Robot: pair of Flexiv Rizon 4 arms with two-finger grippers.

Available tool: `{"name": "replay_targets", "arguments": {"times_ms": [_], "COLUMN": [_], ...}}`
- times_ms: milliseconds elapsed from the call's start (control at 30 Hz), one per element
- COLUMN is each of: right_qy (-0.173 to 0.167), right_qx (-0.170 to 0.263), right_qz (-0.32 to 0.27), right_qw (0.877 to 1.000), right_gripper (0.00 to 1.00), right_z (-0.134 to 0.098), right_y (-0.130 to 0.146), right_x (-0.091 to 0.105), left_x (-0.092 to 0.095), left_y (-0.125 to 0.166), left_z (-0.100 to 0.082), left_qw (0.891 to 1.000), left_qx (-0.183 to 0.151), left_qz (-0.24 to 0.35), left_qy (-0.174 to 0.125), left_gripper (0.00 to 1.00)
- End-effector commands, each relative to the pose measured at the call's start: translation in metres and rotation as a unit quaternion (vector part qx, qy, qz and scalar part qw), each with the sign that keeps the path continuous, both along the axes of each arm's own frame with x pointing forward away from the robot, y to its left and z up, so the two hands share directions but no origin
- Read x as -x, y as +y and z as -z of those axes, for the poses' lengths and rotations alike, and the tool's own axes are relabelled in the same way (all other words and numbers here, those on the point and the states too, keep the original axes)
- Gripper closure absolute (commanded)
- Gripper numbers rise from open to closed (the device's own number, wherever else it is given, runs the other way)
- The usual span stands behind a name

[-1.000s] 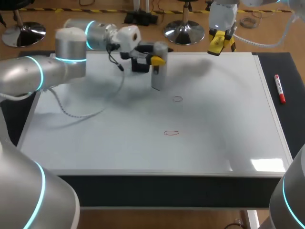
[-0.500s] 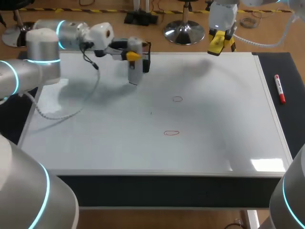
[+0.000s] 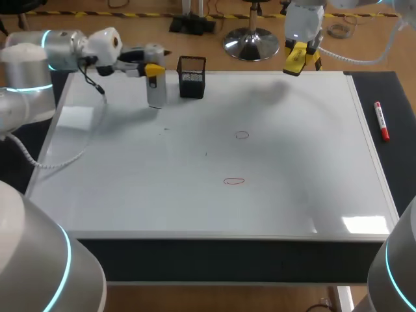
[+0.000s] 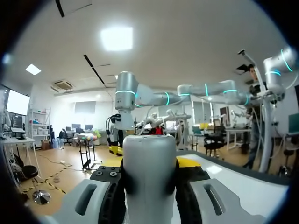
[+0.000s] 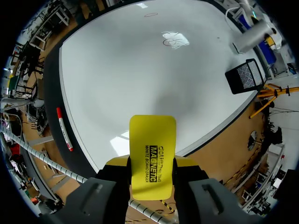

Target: Pick up the inspection probe, press it on each red-marked spot on the whiteboard one by one, put down the probe, pick up the eraser, and wipe off all the red marks.

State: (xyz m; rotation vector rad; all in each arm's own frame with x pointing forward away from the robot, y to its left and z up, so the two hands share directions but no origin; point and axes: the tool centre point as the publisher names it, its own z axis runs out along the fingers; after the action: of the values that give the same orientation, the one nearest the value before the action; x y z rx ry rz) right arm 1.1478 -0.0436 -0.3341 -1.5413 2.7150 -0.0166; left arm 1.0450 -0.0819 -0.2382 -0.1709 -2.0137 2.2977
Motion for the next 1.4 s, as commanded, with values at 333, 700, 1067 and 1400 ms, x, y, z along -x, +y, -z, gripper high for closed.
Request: {"name": "replay_targets", "arguments": {"times_ms": [333,700,1067,1400], "right_qy": [0.001,0.001,0.001,-0.015], "right_qx": [0.002,0.002,0.002,0.031], "right_qz": [-0.001,-0.001,-0.001,-0.085], "right_qw": [1.000,1.000,1.000,0.996], "right_gripper": [1.00,1.00,1.00,1.00], "right_z": [-0.001,-0.001,-0.001,-0.005], "right_y": [-0.001,-0.001,-0.001,0.047], "right_x": [-0.001,-0.001,-0.001,0.018], "left_x": [0.004,0.004,0.004,0.004], "left_y": [0.014,0.017,0.017,0.017], "left_z": [-0.001,-0.003,-0.003,-0.003], "left_qw": [0.994,0.993,0.993,0.993], "left_qx": [0.011,0.019,0.019,0.019], "left_qz": [-0.109,-0.112,-0.112,-0.112], "left_qy": [0.012,0.015,0.015,0.015], "left_gripper": [1.00,1.00,1.00,1.00]}}
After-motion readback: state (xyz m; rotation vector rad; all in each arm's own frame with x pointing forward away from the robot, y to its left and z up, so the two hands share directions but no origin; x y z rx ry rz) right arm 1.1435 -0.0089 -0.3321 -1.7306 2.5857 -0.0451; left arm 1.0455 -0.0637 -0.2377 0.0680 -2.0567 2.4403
